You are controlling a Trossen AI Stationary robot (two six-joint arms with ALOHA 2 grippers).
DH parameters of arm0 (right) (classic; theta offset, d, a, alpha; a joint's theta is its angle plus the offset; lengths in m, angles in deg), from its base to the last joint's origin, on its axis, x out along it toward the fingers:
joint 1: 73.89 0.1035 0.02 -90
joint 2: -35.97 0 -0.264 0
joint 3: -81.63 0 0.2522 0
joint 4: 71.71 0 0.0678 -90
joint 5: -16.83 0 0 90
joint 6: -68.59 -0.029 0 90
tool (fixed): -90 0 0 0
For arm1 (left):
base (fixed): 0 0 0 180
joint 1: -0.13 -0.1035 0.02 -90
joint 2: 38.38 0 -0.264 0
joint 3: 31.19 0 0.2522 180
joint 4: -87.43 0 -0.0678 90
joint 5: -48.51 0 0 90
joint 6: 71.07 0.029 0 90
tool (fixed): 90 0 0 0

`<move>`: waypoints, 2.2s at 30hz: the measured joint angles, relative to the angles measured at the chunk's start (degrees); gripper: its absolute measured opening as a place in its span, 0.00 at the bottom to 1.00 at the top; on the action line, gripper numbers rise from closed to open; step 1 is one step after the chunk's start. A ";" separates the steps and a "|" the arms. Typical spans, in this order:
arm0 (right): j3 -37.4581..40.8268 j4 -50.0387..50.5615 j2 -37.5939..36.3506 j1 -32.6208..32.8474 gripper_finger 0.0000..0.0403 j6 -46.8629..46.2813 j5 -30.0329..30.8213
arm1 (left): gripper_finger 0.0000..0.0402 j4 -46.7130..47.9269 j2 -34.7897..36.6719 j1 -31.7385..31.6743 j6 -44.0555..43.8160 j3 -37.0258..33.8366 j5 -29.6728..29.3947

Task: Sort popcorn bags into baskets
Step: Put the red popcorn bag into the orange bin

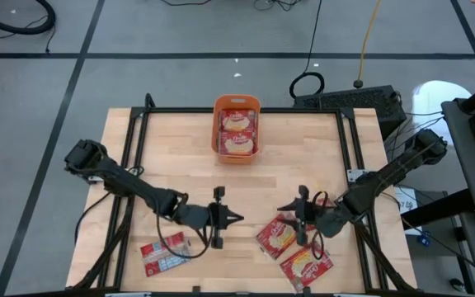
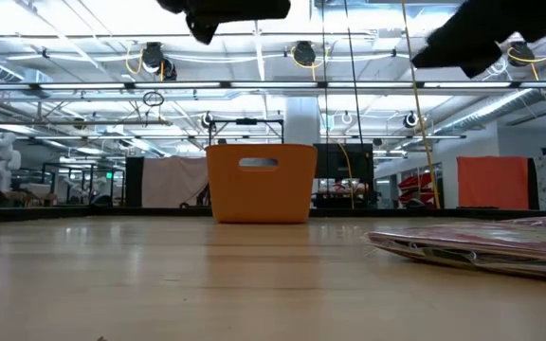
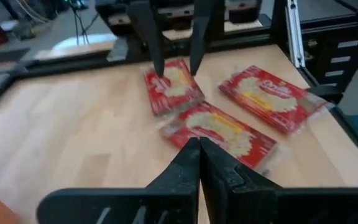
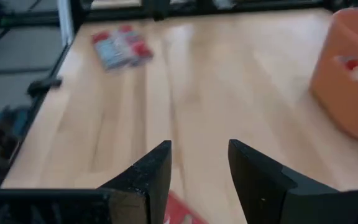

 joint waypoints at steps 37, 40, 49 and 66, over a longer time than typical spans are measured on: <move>0.05 -4.63 25.69 5.59 0.37 -8.53 -1.36 | 0.36 -14.07 -18.37 3.71 -12.69 0.11 -1.28; -0.01 -5.45 26.53 3.00 0.37 -8.74 -1.24 | 0.36 -13.92 -18.37 3.42 -13.01 0.11 -1.28; 0.14 -15.05 26.35 -2.30 0.37 -6.32 0.29 | 0.36 -9.40 -18.37 1.86 -15.97 0.11 -2.71; 0.14 -16.33 19.61 4.44 0.37 -0.81 0.18 | 0.68 -9.42 -22.71 0.73 -15.89 0.07 -5.00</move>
